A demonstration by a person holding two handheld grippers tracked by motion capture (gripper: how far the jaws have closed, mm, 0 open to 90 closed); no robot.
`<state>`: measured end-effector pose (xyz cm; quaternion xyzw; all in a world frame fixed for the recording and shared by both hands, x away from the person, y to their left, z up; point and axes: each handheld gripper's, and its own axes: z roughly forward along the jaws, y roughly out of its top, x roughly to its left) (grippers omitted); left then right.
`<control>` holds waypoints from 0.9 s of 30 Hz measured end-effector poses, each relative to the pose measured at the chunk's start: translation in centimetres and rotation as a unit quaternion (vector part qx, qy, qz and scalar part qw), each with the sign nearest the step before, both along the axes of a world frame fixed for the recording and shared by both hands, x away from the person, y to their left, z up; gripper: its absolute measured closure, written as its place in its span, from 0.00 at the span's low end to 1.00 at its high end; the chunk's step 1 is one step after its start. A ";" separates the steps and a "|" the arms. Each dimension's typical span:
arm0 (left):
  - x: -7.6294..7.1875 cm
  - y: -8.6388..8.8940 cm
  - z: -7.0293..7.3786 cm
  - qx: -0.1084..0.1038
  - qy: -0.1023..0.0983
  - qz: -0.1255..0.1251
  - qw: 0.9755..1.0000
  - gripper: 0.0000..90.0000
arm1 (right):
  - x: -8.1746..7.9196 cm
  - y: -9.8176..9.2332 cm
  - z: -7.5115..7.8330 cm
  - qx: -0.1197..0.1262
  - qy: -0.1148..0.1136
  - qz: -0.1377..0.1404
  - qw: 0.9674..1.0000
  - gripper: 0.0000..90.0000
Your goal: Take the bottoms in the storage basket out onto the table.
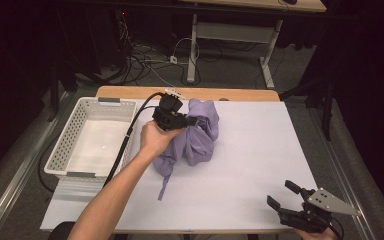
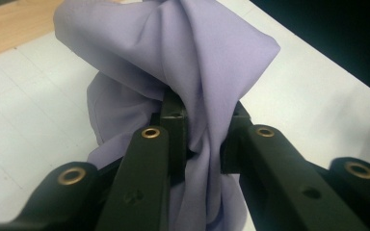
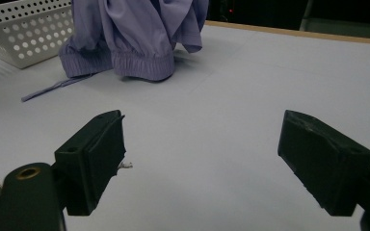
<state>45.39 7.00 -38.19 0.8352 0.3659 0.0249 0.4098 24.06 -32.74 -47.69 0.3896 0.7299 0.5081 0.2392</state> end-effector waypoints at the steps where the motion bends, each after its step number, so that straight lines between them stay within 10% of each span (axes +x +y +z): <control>1: 0.0 0.0 -0.2 0.001 0.002 -0.001 1.000 0.85 | 0.0 0.0 0.0 0.000 0.000 0.000 1.000 0.19; 27: 0.7 -1.1 -4.0 0.028 0.043 0.001 0.999 0.83 | 0.0 0.0 0.0 0.001 0.001 0.000 1.000 0.19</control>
